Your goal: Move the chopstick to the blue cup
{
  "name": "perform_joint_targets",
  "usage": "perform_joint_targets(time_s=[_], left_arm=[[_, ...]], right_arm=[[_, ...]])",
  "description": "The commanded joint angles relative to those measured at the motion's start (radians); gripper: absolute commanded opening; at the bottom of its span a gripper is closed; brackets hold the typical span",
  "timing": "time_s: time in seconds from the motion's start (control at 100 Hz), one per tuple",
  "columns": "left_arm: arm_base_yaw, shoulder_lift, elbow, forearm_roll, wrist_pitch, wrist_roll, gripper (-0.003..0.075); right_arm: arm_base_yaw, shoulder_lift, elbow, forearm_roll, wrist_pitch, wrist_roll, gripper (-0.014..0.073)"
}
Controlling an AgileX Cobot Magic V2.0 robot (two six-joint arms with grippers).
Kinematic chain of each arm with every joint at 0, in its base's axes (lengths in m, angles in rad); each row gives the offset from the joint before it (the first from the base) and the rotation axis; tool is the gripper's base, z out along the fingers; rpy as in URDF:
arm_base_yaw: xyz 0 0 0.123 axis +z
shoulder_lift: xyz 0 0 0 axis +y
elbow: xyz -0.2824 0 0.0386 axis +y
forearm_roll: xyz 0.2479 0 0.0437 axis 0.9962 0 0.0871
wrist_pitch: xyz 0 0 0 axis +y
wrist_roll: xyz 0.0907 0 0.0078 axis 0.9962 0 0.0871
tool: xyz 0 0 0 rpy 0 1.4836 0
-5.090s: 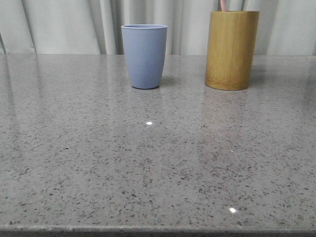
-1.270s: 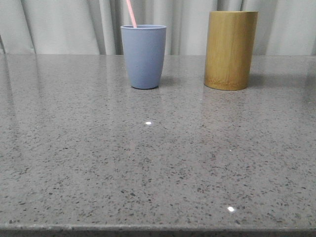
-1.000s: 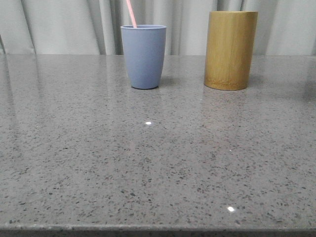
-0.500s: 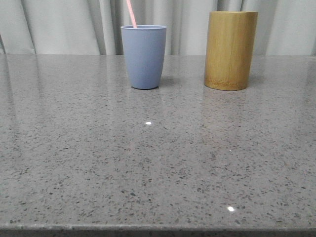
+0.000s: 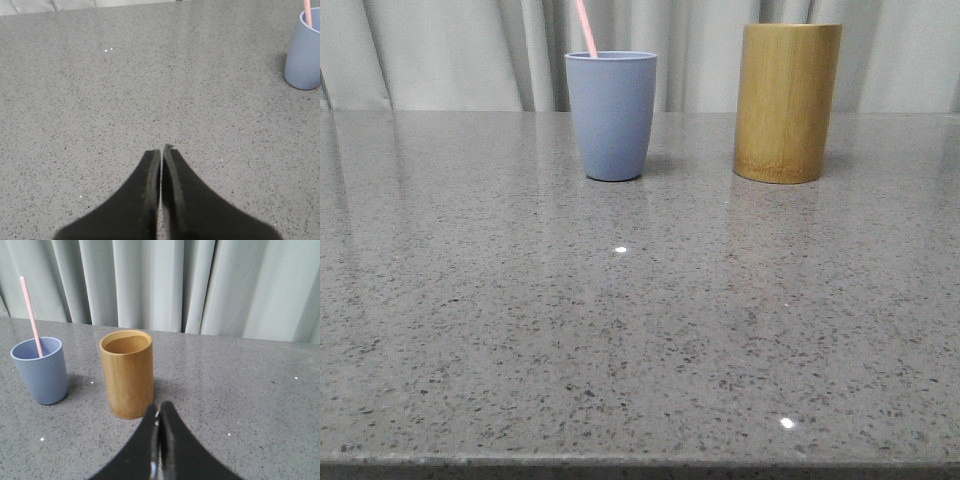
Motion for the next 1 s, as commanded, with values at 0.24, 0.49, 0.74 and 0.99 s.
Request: perform_joint_targets(time_s=[0.24, 0.49, 0.74, 0.99], left_arm=[[-0.001, -0.08, 0.025, -0.007, -0.095, -0.01, -0.0019], [-0.001, -0.08, 0.025, -0.007, -0.095, -0.01, -0.0019], [-0.001, -0.08, 0.025, -0.007, -0.095, -0.01, -0.0019], [-0.001, -0.08, 0.025, -0.007, -0.095, -0.01, -0.0019]], right_arm=[[-0.007, -0.095, 0.041, -0.009, -0.08, -0.01, -0.0102], [-0.007, -0.096, 0.041, -0.009, -0.074, -0.01, -0.0102], [-0.007, -0.096, 0.041, -0.009, -0.074, -0.01, -0.0102], [-0.007, -0.096, 0.041, -0.009, -0.074, -0.01, -0.0102]])
